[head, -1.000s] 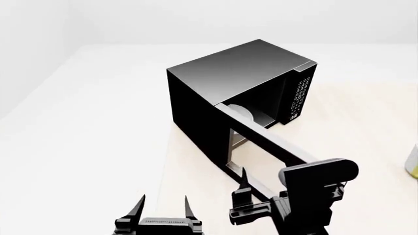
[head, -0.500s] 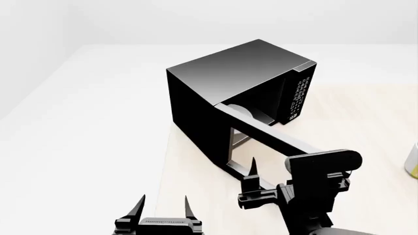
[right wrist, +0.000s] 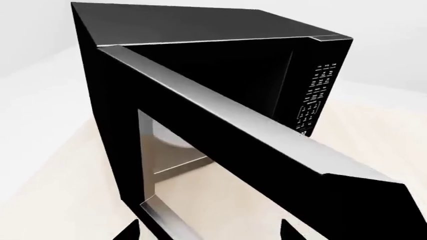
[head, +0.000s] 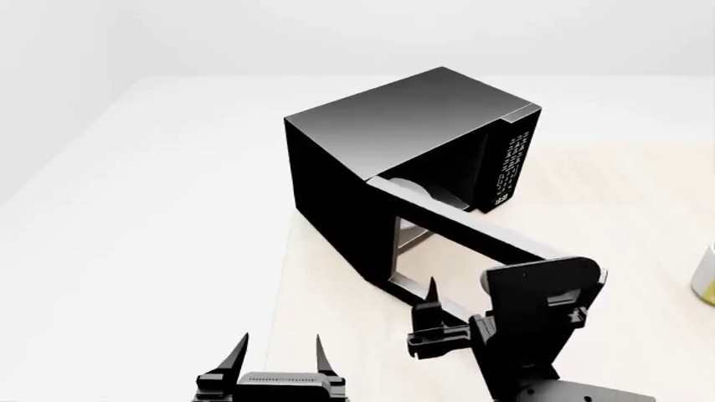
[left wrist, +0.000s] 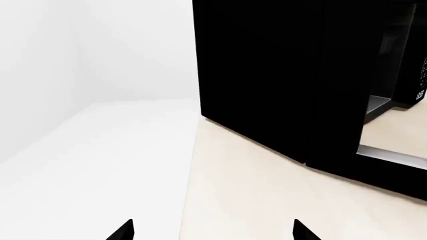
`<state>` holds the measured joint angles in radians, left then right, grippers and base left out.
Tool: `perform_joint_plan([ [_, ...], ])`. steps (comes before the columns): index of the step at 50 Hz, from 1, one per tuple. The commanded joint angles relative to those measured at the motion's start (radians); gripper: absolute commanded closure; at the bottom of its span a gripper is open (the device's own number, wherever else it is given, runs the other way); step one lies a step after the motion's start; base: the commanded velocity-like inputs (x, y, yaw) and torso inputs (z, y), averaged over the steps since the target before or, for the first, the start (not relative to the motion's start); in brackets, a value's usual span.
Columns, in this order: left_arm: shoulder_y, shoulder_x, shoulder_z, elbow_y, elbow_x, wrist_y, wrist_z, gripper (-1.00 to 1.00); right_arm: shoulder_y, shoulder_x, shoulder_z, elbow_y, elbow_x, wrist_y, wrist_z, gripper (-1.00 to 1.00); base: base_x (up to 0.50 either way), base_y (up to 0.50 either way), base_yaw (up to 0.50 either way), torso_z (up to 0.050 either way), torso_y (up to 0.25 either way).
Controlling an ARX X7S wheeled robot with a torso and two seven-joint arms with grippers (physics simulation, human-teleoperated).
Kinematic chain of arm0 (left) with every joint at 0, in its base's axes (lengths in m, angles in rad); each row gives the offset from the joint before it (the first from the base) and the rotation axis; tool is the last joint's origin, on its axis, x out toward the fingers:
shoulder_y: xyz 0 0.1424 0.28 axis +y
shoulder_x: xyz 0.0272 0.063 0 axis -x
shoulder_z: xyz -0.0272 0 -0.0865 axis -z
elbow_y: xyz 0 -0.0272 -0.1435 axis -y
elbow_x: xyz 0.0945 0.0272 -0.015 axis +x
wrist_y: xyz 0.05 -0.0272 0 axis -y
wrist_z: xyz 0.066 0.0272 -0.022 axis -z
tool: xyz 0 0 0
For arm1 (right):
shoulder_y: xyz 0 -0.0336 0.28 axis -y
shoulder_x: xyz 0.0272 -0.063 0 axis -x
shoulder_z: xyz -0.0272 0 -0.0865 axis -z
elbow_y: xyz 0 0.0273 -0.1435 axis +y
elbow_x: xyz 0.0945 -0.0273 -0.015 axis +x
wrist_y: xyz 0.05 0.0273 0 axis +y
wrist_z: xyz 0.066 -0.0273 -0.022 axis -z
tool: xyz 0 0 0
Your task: Close the microwave.
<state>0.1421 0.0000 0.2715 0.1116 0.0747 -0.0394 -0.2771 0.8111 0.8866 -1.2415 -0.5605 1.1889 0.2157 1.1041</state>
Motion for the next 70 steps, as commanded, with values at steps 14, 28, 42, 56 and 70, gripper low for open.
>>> perform_joint_plan([
  [14, 0.000, 0.000, 0.000, 0.000, 0.000, 0.000, 0.000, -1.00, 0.004, -0.033, -0.012, 0.105, 0.027, 0.012, -0.058, -1.00, 0.00, 0.00, 0.00, -0.001, 0.000],
  [28, 0.000, 0.000, 0.000, 0.000, 0.000, 0.000, 0.000, -1.00, 0.017, -0.037, -0.001, 0.156, 0.032, 0.016, -0.077, -1.00, 0.00, 0.00, 0.00, 0.000, 0.000],
  [42, 0.000, 0.000, 0.000, 0.000, 0.000, 0.000, 0.000, -1.00, 0.034, -0.049, 0.001, 0.195, 0.030, 0.032, -0.092, -1.00, 0.00, 0.00, 0.00, 0.000, 0.000],
  [56, 0.000, 0.000, 0.000, 0.000, 0.000, 0.000, 0.000, -1.00, 0.078, -0.073, 0.011, 0.257, 0.033, 0.056, -0.129, -1.00, 0.00, 0.00, 0.00, 0.000, 0.000],
  [70, 0.000, 0.000, 0.000, 0.000, 0.000, 0.000, 0.000, -1.00, 0.120, -0.099, 0.031, 0.319, 0.055, 0.073, -0.157, -1.00, 0.00, 0.00, 0.00, 0.000, 0.000],
])
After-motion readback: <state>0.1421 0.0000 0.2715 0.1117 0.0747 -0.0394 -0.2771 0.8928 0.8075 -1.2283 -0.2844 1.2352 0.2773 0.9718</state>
